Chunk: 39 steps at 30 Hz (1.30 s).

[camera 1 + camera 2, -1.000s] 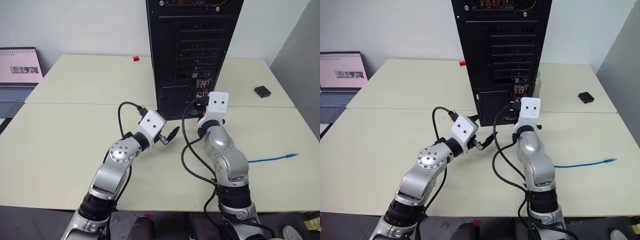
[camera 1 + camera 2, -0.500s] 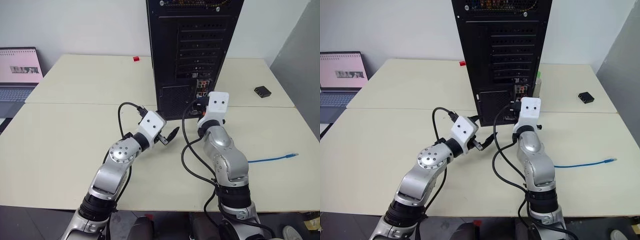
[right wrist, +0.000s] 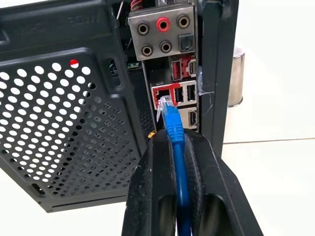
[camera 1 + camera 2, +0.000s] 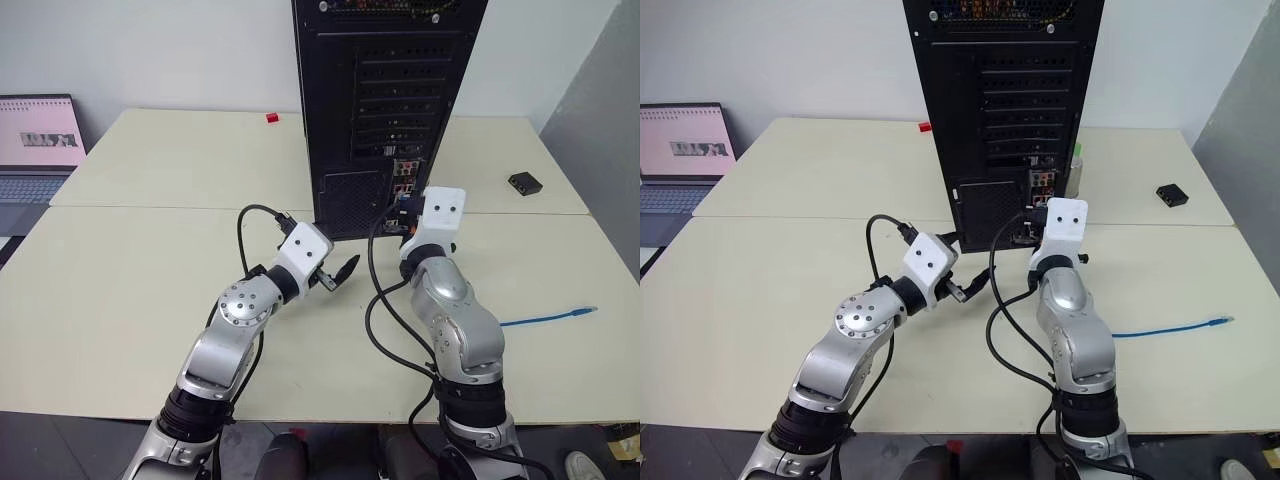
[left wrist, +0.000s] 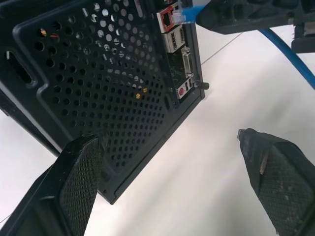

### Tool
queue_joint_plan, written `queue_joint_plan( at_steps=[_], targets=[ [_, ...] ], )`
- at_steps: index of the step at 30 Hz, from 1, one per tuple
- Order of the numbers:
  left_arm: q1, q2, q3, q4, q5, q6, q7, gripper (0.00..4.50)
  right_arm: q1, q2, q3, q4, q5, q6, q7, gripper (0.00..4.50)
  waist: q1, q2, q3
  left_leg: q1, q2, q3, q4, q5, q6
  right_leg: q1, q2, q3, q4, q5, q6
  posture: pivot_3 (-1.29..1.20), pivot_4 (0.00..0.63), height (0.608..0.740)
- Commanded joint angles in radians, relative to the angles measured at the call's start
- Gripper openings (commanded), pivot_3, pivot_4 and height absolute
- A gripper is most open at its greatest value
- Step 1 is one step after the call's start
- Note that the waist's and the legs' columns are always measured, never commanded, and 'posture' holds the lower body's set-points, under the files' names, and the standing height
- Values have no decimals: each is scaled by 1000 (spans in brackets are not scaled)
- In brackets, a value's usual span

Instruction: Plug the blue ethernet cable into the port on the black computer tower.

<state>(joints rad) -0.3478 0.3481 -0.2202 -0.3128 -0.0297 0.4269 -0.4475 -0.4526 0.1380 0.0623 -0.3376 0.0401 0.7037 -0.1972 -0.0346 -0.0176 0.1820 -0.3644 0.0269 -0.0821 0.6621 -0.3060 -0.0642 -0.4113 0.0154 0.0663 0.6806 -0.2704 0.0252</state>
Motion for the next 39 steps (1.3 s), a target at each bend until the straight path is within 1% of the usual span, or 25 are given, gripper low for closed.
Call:
queue_joint_plan(
  at_steps=[1,13,29,39],
  targets=[
    [-11,-6,7,-24,2,-19,-3,4474,-33,-1,-1,6,-14,-38,4,0,0,0,0,0,0,0,0,0,0,0,0,0,0,0,0,0,150,740],
    [-11,-7,6,-23,4,-21,-3,4474,-57,-5,-1,32,-26,-59,22,0,0,0,0,0,0,0,0,0,0,0,0,0,0,0,0,0,150,740],
    [-11,-12,5,-23,3,-20,0,4474,-43,-13,-7,60,-38,-80,23,0,0,0,0,0,0,0,0,0,0,0,0,0,0,0,0,0,150,740],
    [-12,-16,4,-20,5,-21,3,4474,-79,-17,1,88,-40,-71,29,0,0,0,0,0,0,0,0,0,0,0,0,0,0,0,0,0,150,740]
  ],
)
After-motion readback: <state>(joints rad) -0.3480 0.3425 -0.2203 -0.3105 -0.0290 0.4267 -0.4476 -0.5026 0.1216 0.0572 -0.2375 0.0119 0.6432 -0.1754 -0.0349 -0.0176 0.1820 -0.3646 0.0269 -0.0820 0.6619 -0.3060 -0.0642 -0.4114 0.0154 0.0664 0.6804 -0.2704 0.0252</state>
